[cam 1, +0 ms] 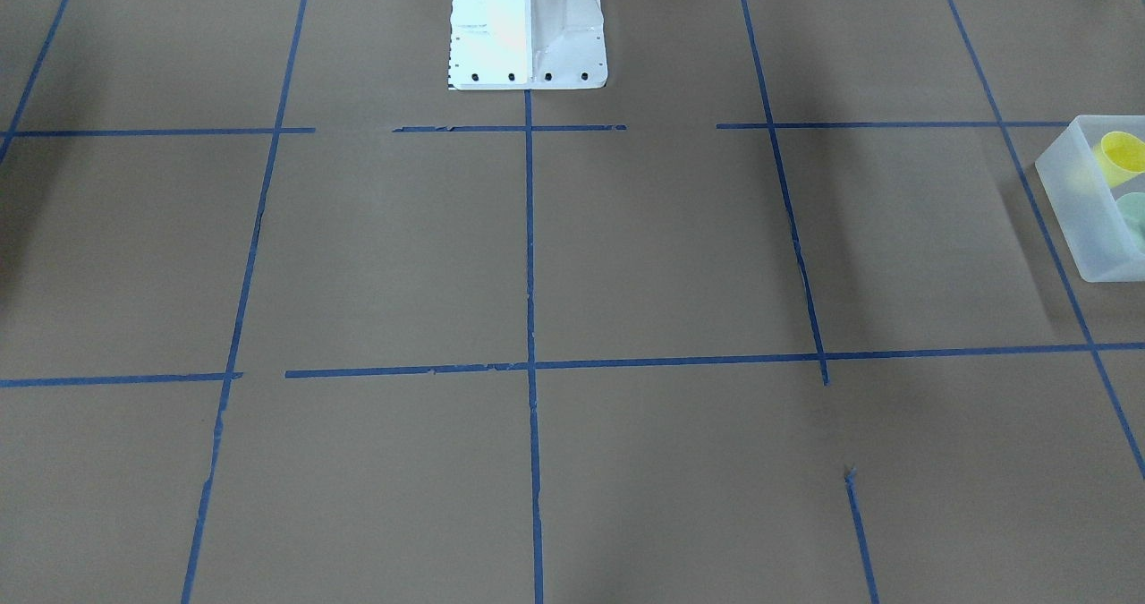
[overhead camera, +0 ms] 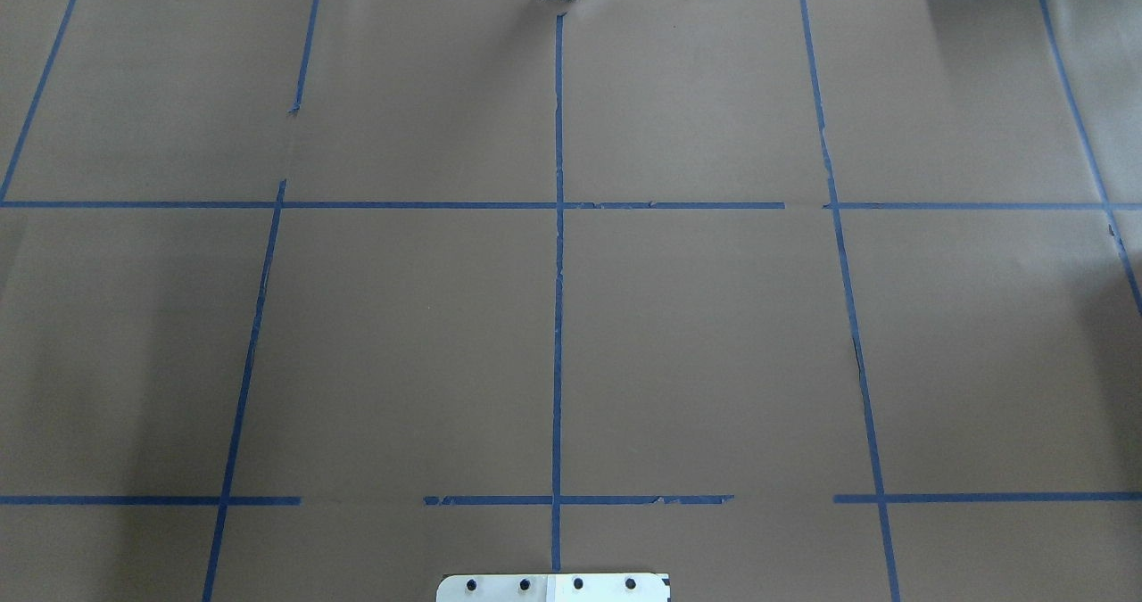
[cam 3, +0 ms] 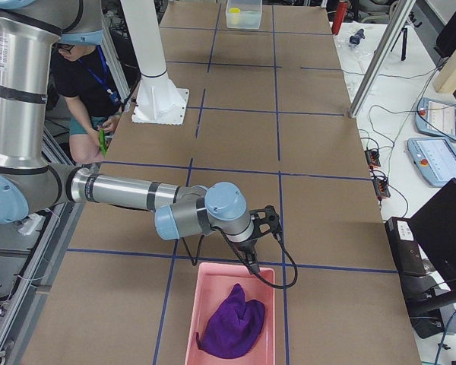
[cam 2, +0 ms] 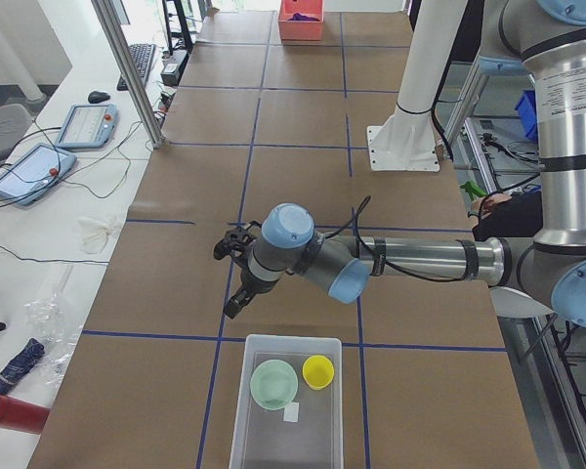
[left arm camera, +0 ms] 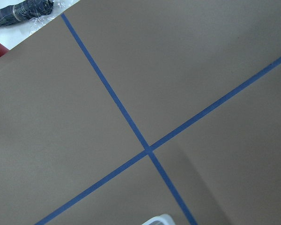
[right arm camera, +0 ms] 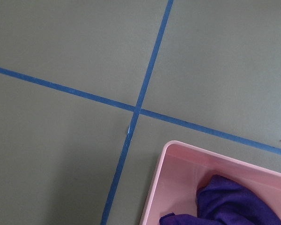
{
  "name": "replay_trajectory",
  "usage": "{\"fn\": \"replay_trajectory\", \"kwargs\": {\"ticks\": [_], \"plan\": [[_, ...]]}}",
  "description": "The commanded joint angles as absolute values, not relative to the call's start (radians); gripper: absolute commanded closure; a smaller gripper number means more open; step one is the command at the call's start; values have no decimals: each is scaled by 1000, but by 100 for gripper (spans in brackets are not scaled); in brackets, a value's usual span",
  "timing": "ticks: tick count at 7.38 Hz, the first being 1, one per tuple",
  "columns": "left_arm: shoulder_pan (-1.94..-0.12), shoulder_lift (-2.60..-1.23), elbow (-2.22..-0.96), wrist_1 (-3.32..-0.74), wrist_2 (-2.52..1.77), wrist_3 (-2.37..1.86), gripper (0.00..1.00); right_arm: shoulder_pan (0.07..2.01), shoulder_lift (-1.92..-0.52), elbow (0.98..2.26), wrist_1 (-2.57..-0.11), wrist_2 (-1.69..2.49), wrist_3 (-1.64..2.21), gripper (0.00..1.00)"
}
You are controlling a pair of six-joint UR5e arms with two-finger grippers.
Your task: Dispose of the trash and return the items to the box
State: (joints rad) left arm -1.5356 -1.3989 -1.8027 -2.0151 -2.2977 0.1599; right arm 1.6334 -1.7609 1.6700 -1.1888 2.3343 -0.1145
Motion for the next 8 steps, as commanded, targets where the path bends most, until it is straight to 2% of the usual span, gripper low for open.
{"fn": "replay_trajectory", "kwargs": {"ticks": [1,2,4,6,8], "plan": [[-1562,-1405,-1777,-1781,-2407,137,0,1602,-1782,1658,-1201,2327,-118,0],[-1568,-1404,-1757,-1703,-2405,144,0,1579,-1778,1660,-1295,2330,-118,0],[-1583,-1307,-1753,-1698,-2363,141,0,1595,-1711,1695,-1588,2329,-120,0],[-1588,-1281,-1766,-1700,-2355,140,0,1608,-1772,1697,-1428,2336,-149,0],[-1580,-1339,-1729,-1662,-2353,140,0,1608,-1782,1697,-1411,2336,-150,0]]}}
